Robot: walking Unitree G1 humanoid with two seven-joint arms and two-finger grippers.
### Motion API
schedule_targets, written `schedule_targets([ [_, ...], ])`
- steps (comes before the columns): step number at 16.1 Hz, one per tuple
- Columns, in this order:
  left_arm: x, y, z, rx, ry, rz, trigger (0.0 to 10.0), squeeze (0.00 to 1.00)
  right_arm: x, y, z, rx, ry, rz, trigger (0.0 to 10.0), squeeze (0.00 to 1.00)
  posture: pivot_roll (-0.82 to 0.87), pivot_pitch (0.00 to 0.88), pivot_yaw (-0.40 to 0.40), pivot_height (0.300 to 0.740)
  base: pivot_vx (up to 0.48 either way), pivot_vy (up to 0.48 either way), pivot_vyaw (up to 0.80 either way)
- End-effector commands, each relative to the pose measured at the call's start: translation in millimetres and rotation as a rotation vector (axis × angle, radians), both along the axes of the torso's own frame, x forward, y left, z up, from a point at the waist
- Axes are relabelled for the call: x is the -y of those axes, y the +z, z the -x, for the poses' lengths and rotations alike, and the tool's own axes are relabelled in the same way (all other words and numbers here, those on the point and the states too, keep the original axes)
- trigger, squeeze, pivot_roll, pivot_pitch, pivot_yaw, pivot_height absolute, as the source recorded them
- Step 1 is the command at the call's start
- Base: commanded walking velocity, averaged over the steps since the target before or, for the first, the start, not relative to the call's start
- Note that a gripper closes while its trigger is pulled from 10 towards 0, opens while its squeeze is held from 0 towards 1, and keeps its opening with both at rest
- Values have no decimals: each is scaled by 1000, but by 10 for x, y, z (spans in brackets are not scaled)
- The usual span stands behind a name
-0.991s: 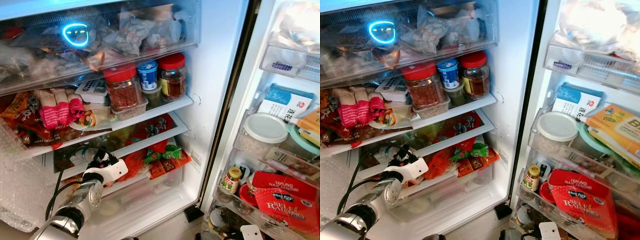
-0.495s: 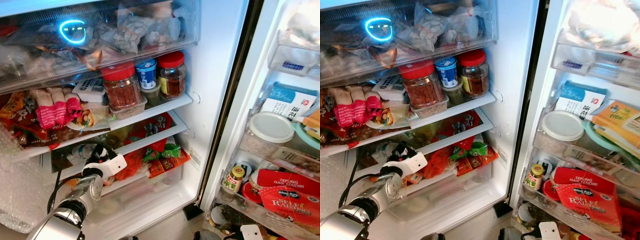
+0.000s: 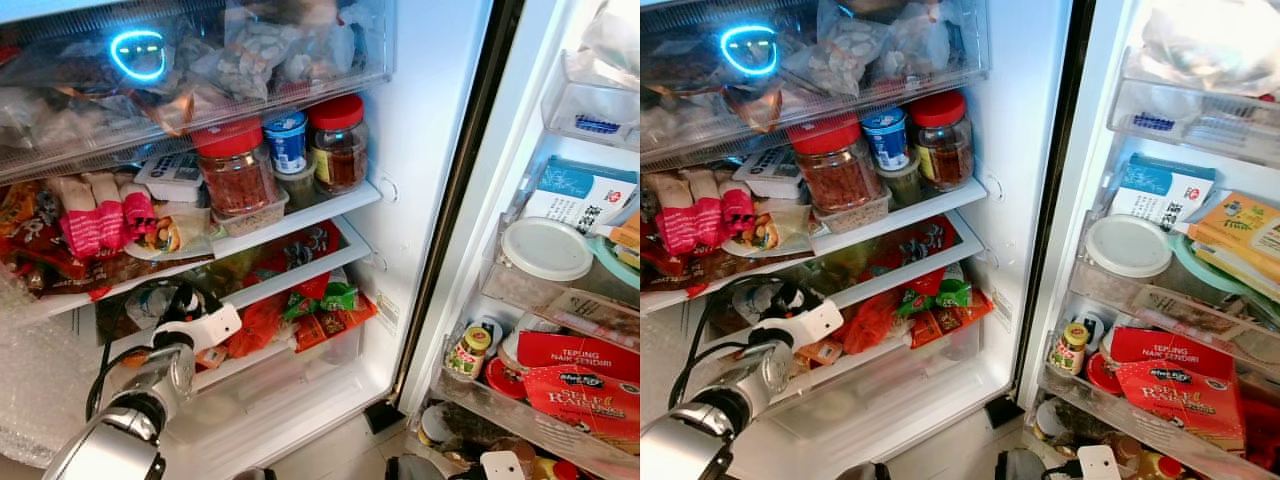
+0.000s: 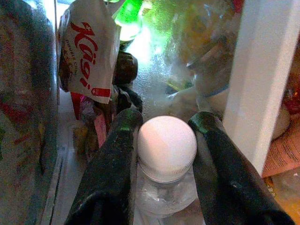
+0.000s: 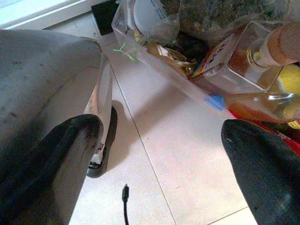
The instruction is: Restocking fridge
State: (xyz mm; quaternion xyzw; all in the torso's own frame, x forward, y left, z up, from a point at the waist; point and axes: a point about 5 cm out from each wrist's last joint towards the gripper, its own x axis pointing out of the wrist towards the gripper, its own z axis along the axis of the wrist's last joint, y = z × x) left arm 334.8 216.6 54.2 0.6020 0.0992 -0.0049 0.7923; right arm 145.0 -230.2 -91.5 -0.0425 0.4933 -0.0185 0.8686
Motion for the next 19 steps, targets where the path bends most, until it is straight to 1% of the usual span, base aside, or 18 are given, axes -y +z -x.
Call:
schedule_targets([
  [1, -32, 20, -16, -8, 16, 2, 10000, 0, -12, -10, 19, -3, -6, -12, 10000, 0, -185, 37, 34, 641, 0, 0, 0],
  [13, -32, 21, -18, -11, 17, 2, 10000, 0, -12, -9, 19, -3, -6, -12, 10000, 0, -185, 37, 34, 641, 0, 0, 0],
  [14, -5, 111, -87, 17, 15, 38, 10000, 1000, -7, -11, 24, -13, 3, -14, 10000, 0, -176, 36, 22, 641, 0, 0, 0],
  [15, 34, 178, -140, 30, 1, 74, 10000, 1000, -6, -11, 20, -22, 13, -17, 10000, 0, -174, 33, 20, 641, 0, 0, 0],
  [18, 51, 187, -148, 32, -5, 88, 10000, 1000, -7, -10, 18, -24, 16, -18, 10000, 0, -172, 30, 17, 641, 0, 0, 0],
  [19, 61, 189, -151, 31, -13, 81, 10000, 0, -7, -10, 18, -24, 18, -18, 10000, 0, -172, 30, 17, 641, 0, 0, 0],
])
